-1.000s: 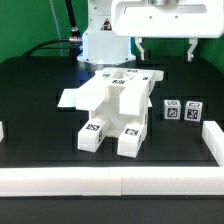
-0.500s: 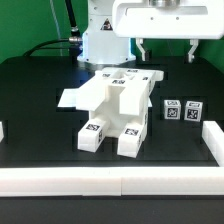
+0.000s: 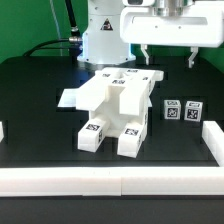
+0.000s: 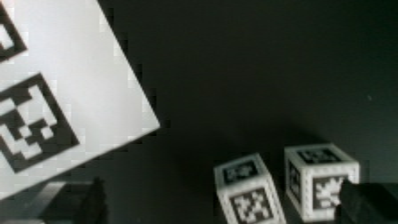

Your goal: Assemble chair

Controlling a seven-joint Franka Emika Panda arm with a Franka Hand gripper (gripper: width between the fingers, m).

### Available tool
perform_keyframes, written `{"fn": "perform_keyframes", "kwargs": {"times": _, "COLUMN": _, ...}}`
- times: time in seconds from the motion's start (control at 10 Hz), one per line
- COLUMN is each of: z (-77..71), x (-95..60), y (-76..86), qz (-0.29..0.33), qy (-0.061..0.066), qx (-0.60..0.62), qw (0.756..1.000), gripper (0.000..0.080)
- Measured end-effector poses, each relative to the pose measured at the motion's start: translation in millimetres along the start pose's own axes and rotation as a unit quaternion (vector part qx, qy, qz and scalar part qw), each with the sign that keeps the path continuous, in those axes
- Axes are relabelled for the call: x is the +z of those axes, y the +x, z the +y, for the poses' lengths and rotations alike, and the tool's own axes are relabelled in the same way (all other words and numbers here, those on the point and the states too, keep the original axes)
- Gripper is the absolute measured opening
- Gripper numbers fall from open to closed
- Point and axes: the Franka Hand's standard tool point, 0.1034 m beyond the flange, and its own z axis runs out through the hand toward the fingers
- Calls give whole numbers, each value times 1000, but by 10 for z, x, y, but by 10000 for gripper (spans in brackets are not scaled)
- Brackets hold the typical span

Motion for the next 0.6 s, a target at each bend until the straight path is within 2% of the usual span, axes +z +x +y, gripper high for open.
{"fn": "perform_keyframes", "kwargs": {"times": 0.3, "z": 87, "x": 124, "y": 86, "qz": 4, "qy": -8, "qx": -21, "qw": 1000, "gripper": 649}}
{"fn": "perform_keyframes", "kwargs": {"times": 0.6, "z": 157, "x": 160, "y": 360, "qz": 9, "qy": -11, "qx": -47, "qw": 999, "gripper": 649}}
